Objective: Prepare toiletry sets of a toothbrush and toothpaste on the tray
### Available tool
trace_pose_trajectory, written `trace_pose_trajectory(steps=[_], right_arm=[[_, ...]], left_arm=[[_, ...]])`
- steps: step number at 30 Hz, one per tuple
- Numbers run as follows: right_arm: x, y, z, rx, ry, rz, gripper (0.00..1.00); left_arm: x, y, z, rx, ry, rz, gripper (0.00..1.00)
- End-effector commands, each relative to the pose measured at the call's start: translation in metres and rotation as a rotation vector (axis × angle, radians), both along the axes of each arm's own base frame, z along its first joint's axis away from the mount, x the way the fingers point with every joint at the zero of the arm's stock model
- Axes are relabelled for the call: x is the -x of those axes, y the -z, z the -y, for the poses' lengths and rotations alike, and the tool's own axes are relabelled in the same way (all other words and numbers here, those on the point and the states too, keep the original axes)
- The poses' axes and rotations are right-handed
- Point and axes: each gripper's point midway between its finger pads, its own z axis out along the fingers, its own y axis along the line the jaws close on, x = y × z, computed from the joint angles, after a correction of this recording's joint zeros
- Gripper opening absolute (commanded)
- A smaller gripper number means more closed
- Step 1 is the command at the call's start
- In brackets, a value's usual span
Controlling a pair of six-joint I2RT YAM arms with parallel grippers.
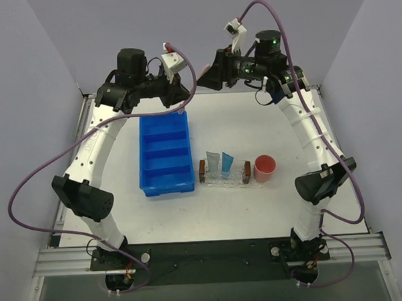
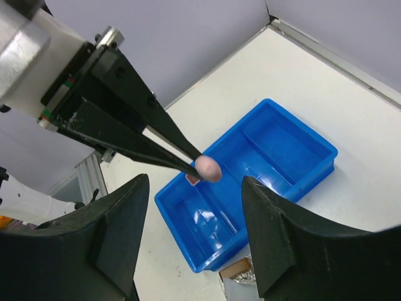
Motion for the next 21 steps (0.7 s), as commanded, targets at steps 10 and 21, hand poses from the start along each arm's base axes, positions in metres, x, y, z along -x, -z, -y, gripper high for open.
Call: trace_pose_trajectory(steps=[10,21], right_arm=[[-0.009,-0.024,-0.008,-0.104,-0.007,0.037,0.46],[-0.008,-0.013,-0.007,-0.090,-0.009,0.016,0.40]], left_arm=[[0.025,-0.030,0.015,0.087,0.081,0.046,0.00],[0.027,-0.037,0.023,0.141,0.116,0.020,0.00]])
